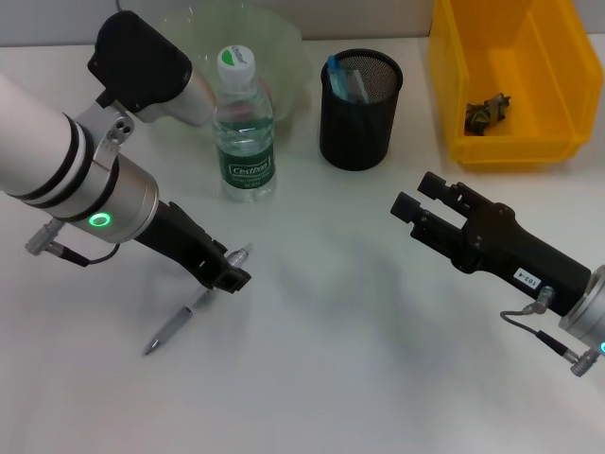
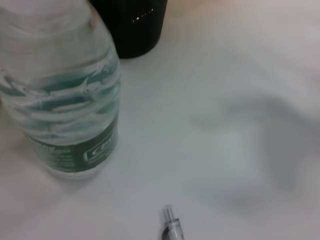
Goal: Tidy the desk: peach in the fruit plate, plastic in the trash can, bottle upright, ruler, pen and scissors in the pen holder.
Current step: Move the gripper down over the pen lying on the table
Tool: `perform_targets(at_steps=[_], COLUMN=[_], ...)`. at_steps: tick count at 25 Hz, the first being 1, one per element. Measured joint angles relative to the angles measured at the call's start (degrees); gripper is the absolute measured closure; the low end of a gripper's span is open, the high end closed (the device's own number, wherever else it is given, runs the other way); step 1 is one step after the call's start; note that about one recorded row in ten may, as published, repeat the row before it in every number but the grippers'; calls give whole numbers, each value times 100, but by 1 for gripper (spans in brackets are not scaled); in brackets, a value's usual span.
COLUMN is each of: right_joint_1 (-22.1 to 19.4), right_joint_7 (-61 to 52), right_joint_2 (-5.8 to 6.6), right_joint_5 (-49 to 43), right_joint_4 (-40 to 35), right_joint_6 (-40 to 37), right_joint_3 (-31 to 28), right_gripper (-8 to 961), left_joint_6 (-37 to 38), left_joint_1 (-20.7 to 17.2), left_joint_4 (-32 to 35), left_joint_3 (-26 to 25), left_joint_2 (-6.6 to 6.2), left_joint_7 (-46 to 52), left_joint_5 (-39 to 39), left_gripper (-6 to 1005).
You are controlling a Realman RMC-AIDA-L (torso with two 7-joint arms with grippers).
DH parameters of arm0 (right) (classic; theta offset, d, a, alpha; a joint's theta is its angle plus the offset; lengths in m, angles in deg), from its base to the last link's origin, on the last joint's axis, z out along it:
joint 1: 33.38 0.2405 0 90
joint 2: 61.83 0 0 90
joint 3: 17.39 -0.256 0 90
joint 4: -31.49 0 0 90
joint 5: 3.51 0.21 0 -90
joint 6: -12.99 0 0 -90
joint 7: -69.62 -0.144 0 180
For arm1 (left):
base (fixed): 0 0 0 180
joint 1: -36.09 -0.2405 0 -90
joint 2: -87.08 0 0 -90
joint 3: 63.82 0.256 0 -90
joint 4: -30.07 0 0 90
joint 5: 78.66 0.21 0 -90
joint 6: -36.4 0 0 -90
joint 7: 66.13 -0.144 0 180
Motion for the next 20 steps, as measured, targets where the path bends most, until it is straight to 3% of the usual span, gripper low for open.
perform_targets(at_steps=[9,11,20], right_joint_1=[-9,-9,-9], right_joint_7=[7,7,10], right_joint_2=[-9,-9,-9], right_joint_5=[0,0,0], right_joint_4=[7,8,19], right_joint_6=[-1,-1,0], right_joint_3=[3,3,3], right_gripper=[241,241,241], left_joint_6=[-122,-118,-120], left_joint_1=[210,231,368], left_joint_4=[-444,-468,-497], left_joint_3=[139,154,196], left_joint_2=[3,3,7], left_joint_7=[28,29,266], left_joint_5=[99,126,448], left_gripper=[520,343,349])
